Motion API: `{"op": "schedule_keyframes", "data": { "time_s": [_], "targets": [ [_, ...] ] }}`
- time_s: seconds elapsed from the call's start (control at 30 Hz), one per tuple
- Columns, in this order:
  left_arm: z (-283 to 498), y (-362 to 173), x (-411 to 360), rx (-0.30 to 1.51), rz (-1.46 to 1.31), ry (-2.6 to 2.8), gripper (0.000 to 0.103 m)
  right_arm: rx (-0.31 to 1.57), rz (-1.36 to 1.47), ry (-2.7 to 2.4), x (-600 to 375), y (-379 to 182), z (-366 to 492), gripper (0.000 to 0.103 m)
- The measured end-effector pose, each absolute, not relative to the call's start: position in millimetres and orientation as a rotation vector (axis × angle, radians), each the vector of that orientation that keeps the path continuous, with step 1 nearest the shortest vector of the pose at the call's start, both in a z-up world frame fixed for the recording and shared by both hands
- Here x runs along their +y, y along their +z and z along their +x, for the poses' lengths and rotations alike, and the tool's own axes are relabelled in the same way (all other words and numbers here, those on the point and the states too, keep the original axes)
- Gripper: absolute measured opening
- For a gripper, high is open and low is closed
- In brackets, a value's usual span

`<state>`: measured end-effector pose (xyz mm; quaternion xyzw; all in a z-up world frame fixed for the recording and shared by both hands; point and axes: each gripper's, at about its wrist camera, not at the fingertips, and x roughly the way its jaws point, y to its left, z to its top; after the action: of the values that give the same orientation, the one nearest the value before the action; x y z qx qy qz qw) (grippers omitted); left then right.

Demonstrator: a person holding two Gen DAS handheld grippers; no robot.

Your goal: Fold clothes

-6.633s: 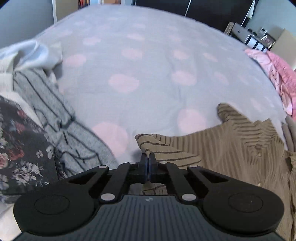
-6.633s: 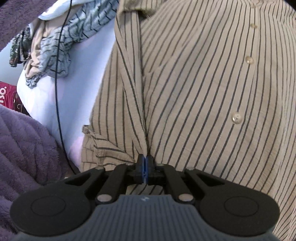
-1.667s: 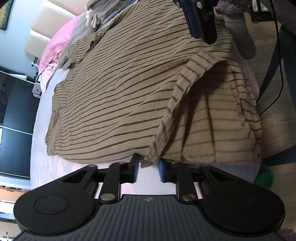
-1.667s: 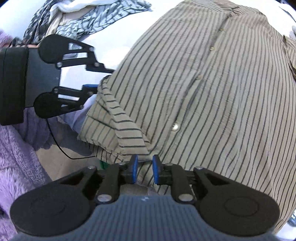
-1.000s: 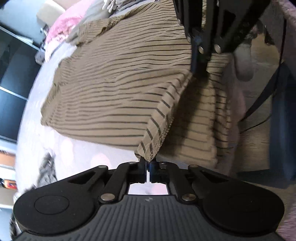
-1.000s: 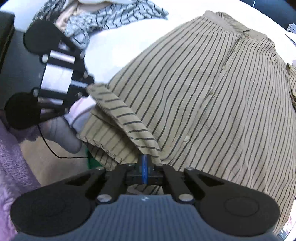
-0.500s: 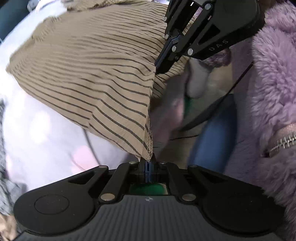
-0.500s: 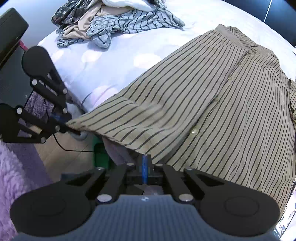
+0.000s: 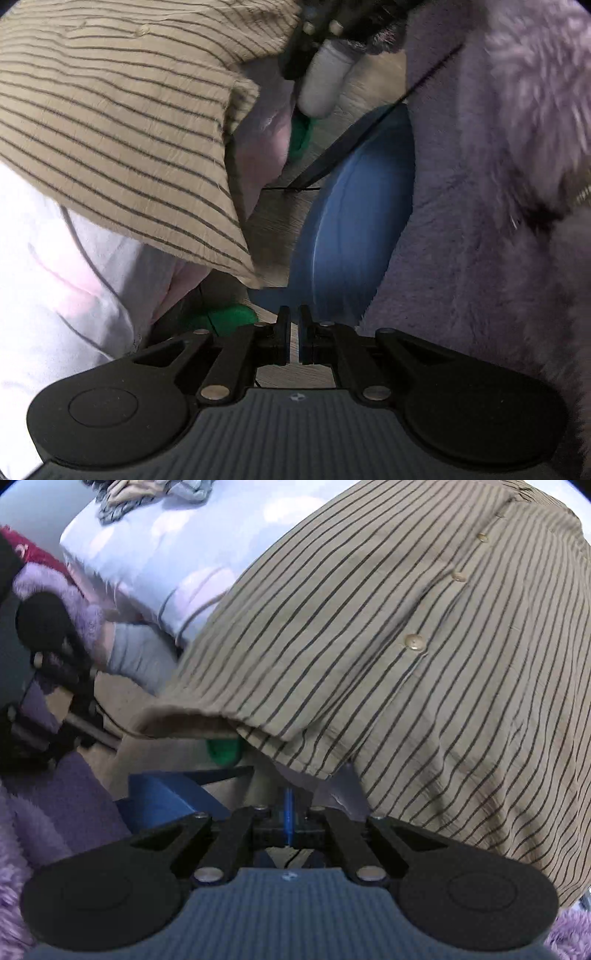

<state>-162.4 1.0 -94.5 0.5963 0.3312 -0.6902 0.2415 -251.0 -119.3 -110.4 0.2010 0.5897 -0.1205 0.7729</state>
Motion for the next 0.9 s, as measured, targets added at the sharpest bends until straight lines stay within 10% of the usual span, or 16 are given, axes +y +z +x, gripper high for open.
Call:
{"op": "schedule_keyframes", "data": {
  "time_s": [0.57,0.7,0.9],
  "targets": [
    [-99,-56,-80,0.885,1.116,-1.572,0.015,1.006,0.795,-0.415,-171,-117,-255,0.027],
    [-78,-63,-93,0.952,1.039,-1.507,0.015,1.012,0.872,-0.440,-183,-128,-253,0.000],
    [-88,-65,-93,0.928,1.036,-1.539,0.016,0.902,0.925,-0.418,-184,-102,-276,0.000]
  ]
}}
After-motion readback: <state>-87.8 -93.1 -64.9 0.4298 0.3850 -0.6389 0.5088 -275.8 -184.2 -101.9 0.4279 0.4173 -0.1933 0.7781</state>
